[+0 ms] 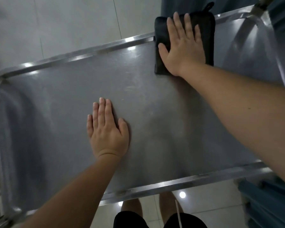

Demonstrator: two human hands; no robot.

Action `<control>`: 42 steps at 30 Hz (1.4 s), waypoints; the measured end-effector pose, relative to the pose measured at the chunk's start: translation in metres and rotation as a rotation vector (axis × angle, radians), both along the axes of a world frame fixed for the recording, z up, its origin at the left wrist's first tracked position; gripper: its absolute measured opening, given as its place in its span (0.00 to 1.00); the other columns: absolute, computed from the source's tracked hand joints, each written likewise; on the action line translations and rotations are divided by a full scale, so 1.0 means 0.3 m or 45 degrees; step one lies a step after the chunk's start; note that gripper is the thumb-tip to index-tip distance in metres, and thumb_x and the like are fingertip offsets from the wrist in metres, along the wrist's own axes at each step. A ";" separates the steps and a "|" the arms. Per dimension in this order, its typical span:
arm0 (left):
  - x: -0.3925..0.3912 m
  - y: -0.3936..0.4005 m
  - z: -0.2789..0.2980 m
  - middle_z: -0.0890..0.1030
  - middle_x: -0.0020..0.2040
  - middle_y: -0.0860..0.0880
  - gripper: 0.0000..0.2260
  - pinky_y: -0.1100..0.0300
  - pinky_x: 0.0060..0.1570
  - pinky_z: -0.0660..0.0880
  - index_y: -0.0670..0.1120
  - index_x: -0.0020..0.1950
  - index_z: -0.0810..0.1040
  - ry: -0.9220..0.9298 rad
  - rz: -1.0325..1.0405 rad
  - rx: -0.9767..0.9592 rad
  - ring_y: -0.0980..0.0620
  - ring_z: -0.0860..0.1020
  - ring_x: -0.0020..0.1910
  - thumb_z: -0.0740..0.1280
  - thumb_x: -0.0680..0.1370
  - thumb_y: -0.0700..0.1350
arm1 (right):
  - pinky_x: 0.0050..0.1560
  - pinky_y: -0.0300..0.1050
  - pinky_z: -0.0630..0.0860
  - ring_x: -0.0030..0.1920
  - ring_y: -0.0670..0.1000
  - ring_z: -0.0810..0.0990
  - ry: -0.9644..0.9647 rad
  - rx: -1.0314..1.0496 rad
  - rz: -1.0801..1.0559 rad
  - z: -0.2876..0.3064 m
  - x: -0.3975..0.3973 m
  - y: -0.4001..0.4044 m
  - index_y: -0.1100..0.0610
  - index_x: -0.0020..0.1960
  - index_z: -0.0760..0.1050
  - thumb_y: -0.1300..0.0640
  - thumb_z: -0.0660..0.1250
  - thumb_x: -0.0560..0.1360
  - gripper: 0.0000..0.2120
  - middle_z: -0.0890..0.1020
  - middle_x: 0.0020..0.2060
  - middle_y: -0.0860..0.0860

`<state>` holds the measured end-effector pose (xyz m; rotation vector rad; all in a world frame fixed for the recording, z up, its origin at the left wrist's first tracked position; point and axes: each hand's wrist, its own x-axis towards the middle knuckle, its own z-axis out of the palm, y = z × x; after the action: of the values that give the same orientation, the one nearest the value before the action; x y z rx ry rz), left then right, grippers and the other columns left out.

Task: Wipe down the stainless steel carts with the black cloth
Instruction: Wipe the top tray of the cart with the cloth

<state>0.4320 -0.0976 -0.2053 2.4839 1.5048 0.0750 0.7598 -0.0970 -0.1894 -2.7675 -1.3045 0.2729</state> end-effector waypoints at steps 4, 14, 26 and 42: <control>0.002 0.000 0.002 0.56 0.87 0.50 0.32 0.48 0.84 0.45 0.49 0.87 0.57 -0.008 -0.014 -0.032 0.52 0.49 0.86 0.53 0.83 0.56 | 0.82 0.59 0.45 0.84 0.54 0.46 0.036 -0.035 0.099 0.000 -0.191 -0.201 0.52 0.85 0.48 0.35 0.45 0.81 0.38 0.49 0.85 0.49; -0.005 -0.009 0.016 0.55 0.87 0.50 0.32 0.49 0.84 0.43 0.47 0.87 0.57 -0.043 -0.018 -0.067 0.51 0.49 0.86 0.51 0.84 0.57 | 0.78 0.65 0.54 0.84 0.55 0.50 0.134 -0.199 0.373 0.007 -0.748 -0.851 0.51 0.85 0.49 0.35 0.49 0.83 0.36 0.50 0.85 0.48; -0.009 0.014 0.005 0.56 0.87 0.50 0.32 0.51 0.83 0.40 0.48 0.86 0.59 -0.126 -0.004 -0.098 0.51 0.50 0.86 0.50 0.83 0.58 | 0.82 0.58 0.43 0.84 0.52 0.43 0.029 -0.064 0.180 -0.007 -0.385 0.117 0.49 0.85 0.46 0.34 0.44 0.79 0.38 0.46 0.85 0.47; -0.142 0.194 0.157 0.59 0.85 0.55 0.27 0.51 0.83 0.52 0.52 0.83 0.67 -0.579 -0.039 -0.765 0.55 0.55 0.84 0.64 0.82 0.45 | 0.82 0.61 0.48 0.84 0.53 0.44 0.060 -0.130 0.264 0.027 -0.810 -0.320 0.51 0.85 0.47 0.36 0.47 0.83 0.36 0.48 0.85 0.49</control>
<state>0.3893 -0.0393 -0.1580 1.8519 1.0934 0.1458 0.5170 -0.1929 -0.1813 -2.6878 -1.6102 0.4257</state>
